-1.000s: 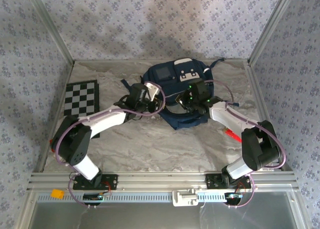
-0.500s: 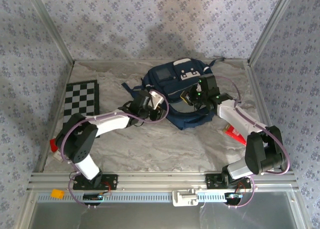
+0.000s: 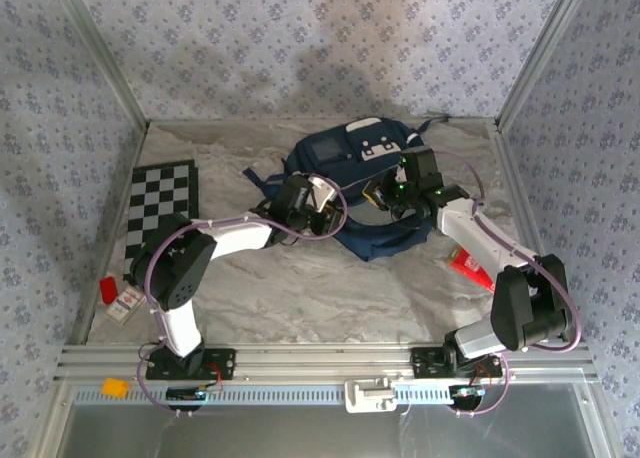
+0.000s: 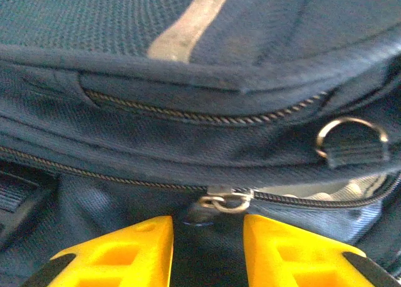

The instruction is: Pack the student bag

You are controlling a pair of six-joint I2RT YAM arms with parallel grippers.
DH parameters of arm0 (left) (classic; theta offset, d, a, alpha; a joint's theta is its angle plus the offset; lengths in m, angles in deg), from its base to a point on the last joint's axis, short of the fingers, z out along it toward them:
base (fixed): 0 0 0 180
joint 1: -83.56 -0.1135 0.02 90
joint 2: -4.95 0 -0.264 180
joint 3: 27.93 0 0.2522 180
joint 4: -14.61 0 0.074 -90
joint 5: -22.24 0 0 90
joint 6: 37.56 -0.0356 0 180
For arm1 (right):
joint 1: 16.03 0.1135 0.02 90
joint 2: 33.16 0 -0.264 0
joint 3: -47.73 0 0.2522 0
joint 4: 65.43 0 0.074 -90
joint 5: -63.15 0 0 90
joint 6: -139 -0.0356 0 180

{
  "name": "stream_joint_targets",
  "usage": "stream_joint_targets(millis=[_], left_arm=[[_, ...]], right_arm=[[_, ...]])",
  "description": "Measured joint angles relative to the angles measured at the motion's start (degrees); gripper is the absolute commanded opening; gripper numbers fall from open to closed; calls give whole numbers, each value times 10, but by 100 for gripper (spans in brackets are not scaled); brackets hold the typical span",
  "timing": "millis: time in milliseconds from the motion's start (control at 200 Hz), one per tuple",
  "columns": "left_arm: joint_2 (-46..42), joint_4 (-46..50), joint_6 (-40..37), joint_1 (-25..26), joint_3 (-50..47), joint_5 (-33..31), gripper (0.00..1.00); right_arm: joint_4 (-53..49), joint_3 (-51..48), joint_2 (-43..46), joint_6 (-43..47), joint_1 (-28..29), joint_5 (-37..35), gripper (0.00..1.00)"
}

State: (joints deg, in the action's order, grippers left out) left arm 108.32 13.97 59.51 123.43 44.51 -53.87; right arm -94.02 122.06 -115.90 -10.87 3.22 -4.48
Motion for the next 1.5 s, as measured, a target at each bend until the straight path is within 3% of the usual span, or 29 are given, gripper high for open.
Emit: stream_joint_targets(millis=[375,615,720,820,880,945,1224,1499], left_arm=[[7,-18,8,-6,9,20,0],[10,-19,15,-19,9,17,0],[8,-21,15,-22,1,13,9],[-6,-18,16,-23,-23,11,1],[-13,-17,14,-23,-33,11,1],[-16,-16,13,-20,-37,11,11],[-17,-17,3,2,-37,18,32],[-15,-7,2,4,2,20,29]], right_arm=[[1,0,0,0,0,1,0],[0,0,0,2,2,2,0],[0,0,0,4,2,2,0],[0,1,0,6,2,2,0],[0,1,0,8,2,2,0],[0,1,0,9,2,4,0],[-4,10,0,13,2,4,0],[-4,10,0,13,2,4,0]])
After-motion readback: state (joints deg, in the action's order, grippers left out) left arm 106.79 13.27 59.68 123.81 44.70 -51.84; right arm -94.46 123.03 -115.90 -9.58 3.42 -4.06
